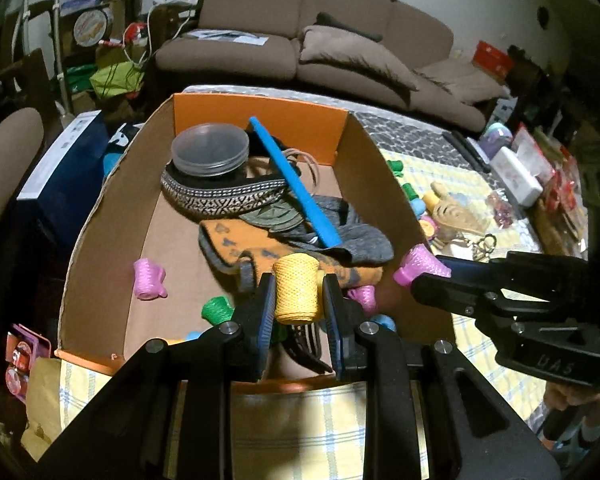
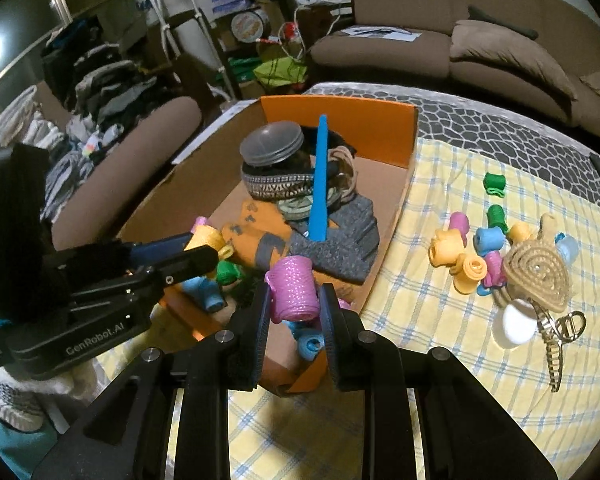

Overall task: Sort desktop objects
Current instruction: 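Lower both rollers into the orange box and open both tools, then withdraw both tools from the box back over the table items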

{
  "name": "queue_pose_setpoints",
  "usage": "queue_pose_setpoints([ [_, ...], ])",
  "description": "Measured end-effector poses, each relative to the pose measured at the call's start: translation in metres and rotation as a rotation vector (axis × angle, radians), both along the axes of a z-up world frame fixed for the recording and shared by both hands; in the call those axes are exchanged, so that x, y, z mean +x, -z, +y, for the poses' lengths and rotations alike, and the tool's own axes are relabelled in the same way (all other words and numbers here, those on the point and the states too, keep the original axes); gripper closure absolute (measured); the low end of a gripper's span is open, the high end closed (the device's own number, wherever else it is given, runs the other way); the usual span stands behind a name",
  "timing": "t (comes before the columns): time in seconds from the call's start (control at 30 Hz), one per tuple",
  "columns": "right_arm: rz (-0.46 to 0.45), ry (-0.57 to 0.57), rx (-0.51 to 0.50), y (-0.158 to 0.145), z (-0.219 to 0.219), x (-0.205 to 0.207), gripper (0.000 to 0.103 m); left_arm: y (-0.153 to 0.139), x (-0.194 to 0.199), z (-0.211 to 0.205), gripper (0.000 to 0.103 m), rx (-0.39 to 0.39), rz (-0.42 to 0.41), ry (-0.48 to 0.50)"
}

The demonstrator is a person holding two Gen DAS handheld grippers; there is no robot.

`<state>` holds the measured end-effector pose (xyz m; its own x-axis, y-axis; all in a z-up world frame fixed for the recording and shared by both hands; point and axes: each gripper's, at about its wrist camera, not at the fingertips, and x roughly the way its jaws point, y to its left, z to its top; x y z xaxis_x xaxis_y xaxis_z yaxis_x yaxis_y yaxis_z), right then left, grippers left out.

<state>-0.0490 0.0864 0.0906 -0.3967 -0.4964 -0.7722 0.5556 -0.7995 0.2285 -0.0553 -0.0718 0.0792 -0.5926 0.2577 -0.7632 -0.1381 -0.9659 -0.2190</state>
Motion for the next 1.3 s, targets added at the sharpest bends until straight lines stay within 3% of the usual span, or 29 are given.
queue_pose_setpoints([
  [0.43,0.006,-0.018,0.077,0.016,-0.025,0.0,0.079,0.009,-0.004,-0.006,0.081,-0.025,-0.028,-0.005],
  [0.47,0.006,-0.017,0.079,0.017,-0.026,0.0,0.079,0.009,-0.004,-0.007,0.08,-0.031,-0.03,-0.014],
  [0.53,0.004,-0.014,0.083,0.019,-0.028,0.0,0.077,0.009,-0.004,-0.008,0.067,-0.038,-0.033,-0.027],
  [0.63,0.003,-0.007,0.091,0.02,-0.029,-0.001,0.075,0.005,-0.004,-0.011,0.06,-0.03,-0.018,-0.041],
  [0.77,0.011,-0.004,0.087,0.017,-0.026,-0.001,0.063,-0.003,-0.003,-0.015,0.053,-0.011,0.006,-0.056],
  [0.93,0.042,0.005,0.068,0.009,-0.023,0.003,0.035,-0.008,-0.003,-0.021,0.047,0.01,0.023,-0.084],
  [1.27,0.076,0.029,0.064,-0.001,-0.018,0.006,0.021,-0.013,-0.004,-0.024,0.038,0.037,0.051,-0.114],
  [1.3,0.079,0.031,0.058,-0.004,-0.015,0.006,0.02,-0.014,-0.004,-0.021,0.031,0.039,0.055,-0.112],
])
